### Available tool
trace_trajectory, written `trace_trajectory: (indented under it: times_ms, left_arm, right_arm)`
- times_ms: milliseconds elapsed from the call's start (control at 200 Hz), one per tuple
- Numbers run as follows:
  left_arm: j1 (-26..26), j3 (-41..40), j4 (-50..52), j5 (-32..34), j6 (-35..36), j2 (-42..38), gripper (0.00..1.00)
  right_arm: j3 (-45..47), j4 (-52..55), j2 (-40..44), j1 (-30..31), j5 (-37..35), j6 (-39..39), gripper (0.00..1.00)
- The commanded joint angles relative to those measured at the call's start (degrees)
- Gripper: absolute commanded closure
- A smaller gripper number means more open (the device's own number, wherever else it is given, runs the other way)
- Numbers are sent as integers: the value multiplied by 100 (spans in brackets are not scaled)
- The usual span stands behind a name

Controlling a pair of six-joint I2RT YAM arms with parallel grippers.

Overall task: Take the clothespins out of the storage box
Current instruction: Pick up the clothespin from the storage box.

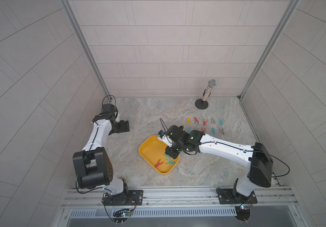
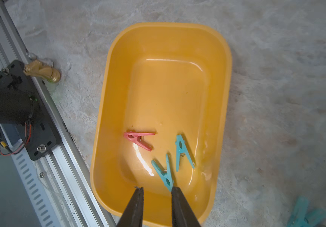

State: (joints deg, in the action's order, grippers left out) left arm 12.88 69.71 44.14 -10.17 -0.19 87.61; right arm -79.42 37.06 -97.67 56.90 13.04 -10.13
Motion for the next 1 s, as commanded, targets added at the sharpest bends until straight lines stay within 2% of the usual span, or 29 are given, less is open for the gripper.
trace_trajectory:
  times_ms: [0, 225, 465, 996]
  left_arm:
    - [12, -89, -2, -211, -20, -130, 0]
    - [21, -107, -2, -312, 12, -135, 0]
    - [21, -86, 15, -388, 17, -107, 0]
    - [29, -76, 33, -458, 26, -139, 0]
  right_arm:
    - [-412, 585, -435, 115, 3, 516, 70]
    - [-1223, 1273, -1488, 225, -593, 857, 68]
    - [-1753, 1632, -2164, 225, -610, 1043, 66]
    - [-2138, 1858, -2812, 207, -1145, 1110, 59]
